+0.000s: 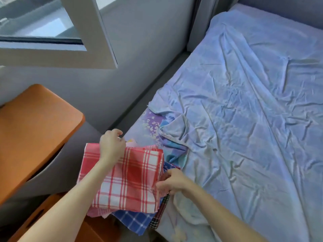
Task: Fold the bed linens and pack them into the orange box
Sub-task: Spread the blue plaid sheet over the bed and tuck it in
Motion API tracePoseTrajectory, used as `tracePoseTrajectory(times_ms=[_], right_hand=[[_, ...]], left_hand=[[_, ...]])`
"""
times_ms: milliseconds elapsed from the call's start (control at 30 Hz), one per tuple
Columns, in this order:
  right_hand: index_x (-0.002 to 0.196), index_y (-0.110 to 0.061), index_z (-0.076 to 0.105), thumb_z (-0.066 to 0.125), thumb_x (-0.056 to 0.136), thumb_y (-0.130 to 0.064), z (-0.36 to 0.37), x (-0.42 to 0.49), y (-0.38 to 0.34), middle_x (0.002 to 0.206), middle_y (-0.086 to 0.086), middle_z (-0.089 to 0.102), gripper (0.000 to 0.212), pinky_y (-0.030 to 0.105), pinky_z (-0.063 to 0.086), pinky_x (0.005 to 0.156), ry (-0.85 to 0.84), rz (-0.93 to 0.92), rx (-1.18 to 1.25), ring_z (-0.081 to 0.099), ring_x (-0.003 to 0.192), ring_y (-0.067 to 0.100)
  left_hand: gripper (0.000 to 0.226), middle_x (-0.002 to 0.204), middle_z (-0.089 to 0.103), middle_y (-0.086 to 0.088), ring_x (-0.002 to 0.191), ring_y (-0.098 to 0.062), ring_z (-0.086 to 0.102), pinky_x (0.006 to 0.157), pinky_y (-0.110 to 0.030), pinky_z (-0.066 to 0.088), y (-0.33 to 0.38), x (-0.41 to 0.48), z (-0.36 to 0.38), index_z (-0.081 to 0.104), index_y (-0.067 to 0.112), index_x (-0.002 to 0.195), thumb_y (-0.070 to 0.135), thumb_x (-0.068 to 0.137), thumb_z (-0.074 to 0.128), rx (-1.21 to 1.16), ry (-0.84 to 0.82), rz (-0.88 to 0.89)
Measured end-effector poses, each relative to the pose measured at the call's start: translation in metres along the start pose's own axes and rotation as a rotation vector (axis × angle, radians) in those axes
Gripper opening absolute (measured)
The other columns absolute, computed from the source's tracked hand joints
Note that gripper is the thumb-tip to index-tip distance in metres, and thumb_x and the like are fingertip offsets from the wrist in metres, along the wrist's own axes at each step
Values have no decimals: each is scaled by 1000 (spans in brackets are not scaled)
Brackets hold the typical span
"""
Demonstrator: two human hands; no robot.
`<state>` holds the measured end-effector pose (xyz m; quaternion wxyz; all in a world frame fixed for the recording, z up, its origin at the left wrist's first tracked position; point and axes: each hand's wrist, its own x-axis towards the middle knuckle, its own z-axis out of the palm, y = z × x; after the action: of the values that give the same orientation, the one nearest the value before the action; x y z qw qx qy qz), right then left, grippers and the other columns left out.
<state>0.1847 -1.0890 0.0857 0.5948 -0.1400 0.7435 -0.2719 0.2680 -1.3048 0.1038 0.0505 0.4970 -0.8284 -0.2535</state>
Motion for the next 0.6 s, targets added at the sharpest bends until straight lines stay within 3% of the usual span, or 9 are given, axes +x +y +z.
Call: tracePoseTrajectory(times_ms=[67, 133, 200, 267, 367, 467, 533, 600], right_hand=[[71, -14, 62, 68, 80, -21, -31, 15, -1, 74, 6, 63, 13, 29, 52, 58, 169, -20, 52, 60, 67, 17], [71, -5, 64, 61, 83, -18, -59, 40, 6, 75, 13, 64, 17, 39, 52, 72, 439, -48, -15, 61, 73, 26], [83, -6, 64, 55, 86, -19, -81, 67, 11, 84, 8, 64, 16, 34, 46, 76, 542, -22, -160, 60, 85, 25], [97, -13, 61, 52, 89, -22, -94, 93, 16, 95, 2, 63, 15, 29, 42, 78, 526, 6, -202, 59, 94, 23], [120, -14, 53, 50, 92, -25, -109, 135, 24, 115, 5, 61, 30, 30, 42, 85, 507, 37, -294, 56, 108, 25], [130, -14, 45, 52, 90, -24, -118, 168, 33, 127, 8, 55, 41, 33, 41, 89, 517, 58, -399, 50, 116, 31], [131, -14, 43, 56, 88, -27, -121, 185, 41, 130, 9, 52, 46, 34, 40, 90, 478, 60, -482, 48, 117, 32], [117, -19, 50, 55, 87, -28, -121, 195, 45, 121, 8, 58, 31, 32, 39, 85, 416, 43, -566, 53, 112, 31]], left_hand=[[28, 110, 63, -16, 103, -34, 54, 85, -39, 43, 19, 11, 25, 66, 4, 108, 2, 83, 54, 0, -27, 84], [25, 111, 62, -14, 105, -32, 53, 86, -40, 43, 33, 16, 47, 67, 4, 107, 3, 84, 56, -7, -28, 158], [23, 110, 63, -13, 105, -31, 53, 88, -38, 42, 47, 27, 69, 67, 5, 106, 3, 85, 57, -26, -22, 209], [22, 110, 63, -11, 104, -29, 54, 87, -35, 41, 58, 38, 87, 67, 6, 106, 5, 87, 57, -48, -36, 214], [20, 109, 64, -10, 101, -27, 55, 81, -31, 40, 72, 61, 117, 66, 6, 104, 6, 87, 55, -71, -63, 175], [21, 107, 64, -12, 97, -28, 56, 79, -31, 40, 81, 73, 145, 66, 5, 105, 6, 87, 54, -47, -124, 159], [22, 108, 63, -12, 97, -28, 57, 78, -32, 42, 86, 79, 165, 64, 6, 107, 8, 87, 54, -14, -179, 157], [26, 111, 62, -12, 100, -29, 57, 77, -31, 41, 88, 86, 185, 61, 6, 112, 11, 88, 52, 8, -239, 82]])
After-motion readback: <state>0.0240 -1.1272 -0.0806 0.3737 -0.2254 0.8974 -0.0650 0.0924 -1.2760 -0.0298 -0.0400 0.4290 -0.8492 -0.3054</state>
